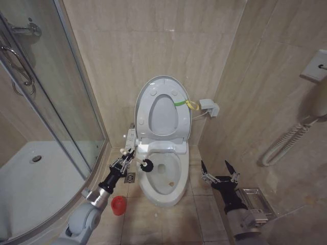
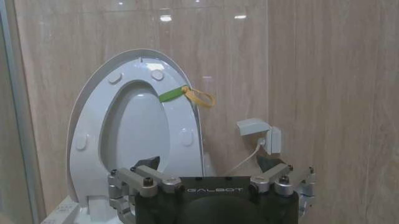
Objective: Open the toilet lid, clean the toilet bowl with a toilet brush, close the toilet lid, and flush.
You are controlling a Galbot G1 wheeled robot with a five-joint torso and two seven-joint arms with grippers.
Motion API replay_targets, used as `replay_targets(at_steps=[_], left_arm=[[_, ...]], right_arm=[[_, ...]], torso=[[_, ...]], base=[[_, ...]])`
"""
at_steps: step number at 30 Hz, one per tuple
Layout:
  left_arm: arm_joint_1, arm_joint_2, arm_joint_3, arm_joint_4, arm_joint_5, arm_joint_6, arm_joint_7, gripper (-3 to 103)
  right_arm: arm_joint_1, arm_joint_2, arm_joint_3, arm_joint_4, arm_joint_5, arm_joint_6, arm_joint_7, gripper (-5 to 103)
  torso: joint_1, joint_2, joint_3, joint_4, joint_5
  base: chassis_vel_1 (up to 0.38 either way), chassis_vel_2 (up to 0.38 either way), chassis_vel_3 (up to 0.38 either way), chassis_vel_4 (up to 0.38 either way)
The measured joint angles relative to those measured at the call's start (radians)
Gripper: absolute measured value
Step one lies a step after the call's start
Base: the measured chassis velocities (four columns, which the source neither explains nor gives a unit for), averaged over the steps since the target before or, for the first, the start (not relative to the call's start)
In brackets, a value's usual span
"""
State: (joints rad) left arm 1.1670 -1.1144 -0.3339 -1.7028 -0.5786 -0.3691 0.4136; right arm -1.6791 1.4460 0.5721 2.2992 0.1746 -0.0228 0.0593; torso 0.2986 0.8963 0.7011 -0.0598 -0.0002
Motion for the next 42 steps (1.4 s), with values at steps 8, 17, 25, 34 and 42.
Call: replay_targets(at_steps=[8, 17, 25, 34, 42], left_arm=[[-0.124, 0.015, 0.102, 0.112, -0.039, -0.018, 0.035, 18], [-0.232, 0.02, 0.249, 0.242, -0.073, 0.002, 0.013, 18], [-0.369, -0.031, 0.381, 0.437, -0.071, 0.001, 0.008, 18], [-0.471, -0.103, 0.441, 0.64, -0.021, -0.06, 0.039, 18], [-0.515, -0.122, 0.467, 0.74, -0.016, -0.082, 0.063, 18]], right_arm=[[0.0, 0.0, 0.0, 0.0, 0.0, 0.0, 0.0, 100], [0.0, 0.0, 0.0, 0.0, 0.0, 0.0, 0.0, 100], [0.0, 0.0, 0.0, 0.0, 0.0, 0.0, 0.0, 100], [0.0, 0.0, 0.0, 0.0, 0.0, 0.0, 0.0, 100], [0.0, 0.0, 0.0, 0.0, 0.0, 0.0, 0.0, 100]], torso=[[0.0, 0.0, 0.0, 0.0, 0.0002], [0.0, 0.0, 0.0, 0.0, 0.0], [0.0, 0.0, 0.0, -0.0001, 0.0003], [0.0, 0.0, 0.0, -0.0001, 0.0003], [0.0, 0.0, 0.0, 0.0, 0.0003]], base=[[0.0, 0.0, 0.0, 0.0], [0.0, 0.0, 0.0, 0.0], [0.0, 0.0, 0.0, 0.0], [0.0, 0.0, 0.0, 0.0], [0.0, 0.0, 0.0, 0.0]])
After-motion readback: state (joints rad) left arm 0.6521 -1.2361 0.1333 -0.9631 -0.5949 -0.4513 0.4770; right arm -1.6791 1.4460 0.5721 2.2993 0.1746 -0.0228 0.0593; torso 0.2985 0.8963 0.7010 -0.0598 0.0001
